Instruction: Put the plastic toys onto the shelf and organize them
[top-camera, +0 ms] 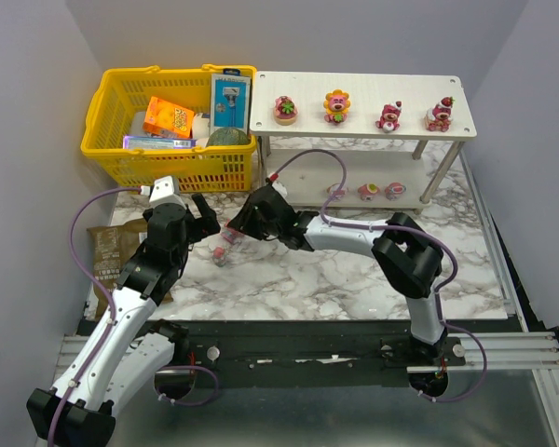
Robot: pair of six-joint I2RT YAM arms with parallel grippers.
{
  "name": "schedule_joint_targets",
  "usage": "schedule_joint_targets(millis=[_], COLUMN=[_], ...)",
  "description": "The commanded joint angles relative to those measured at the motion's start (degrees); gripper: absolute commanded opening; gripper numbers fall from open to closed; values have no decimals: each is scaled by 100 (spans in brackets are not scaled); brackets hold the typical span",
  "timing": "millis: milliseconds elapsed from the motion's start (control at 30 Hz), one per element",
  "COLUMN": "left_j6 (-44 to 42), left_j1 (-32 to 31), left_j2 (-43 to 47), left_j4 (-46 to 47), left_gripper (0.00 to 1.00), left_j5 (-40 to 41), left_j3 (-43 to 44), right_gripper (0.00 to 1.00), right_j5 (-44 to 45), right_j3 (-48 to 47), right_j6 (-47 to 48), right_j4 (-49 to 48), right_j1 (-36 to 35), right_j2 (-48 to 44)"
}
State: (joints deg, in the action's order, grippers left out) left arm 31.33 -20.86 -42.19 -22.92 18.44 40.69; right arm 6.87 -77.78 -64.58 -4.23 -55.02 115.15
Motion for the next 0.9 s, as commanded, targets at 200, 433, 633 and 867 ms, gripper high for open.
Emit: schedule_joint_targets(millis=[200,433,633,867], left_j6=[84,92,57,57], left_j1=[-32,-32,-23,-32], left_j2=[80,150,431,642], left_j4=[-187,-257,-397,-503], left_gripper=[99,99,99,99], left_j5=[64,151,266,275], left_j3=[36,53,53,45], right_gripper=[66,76,85,86], right_j5=[-643,-960,-995,-767], right_j3=[-615,-1029,-1011,-1108], right_j6=[69,-441,-968,-1259], right_j4=[973,2145,2207,2242], right_j1=[-26,-333,-491,-597], right_j2=[209,253,279,446])
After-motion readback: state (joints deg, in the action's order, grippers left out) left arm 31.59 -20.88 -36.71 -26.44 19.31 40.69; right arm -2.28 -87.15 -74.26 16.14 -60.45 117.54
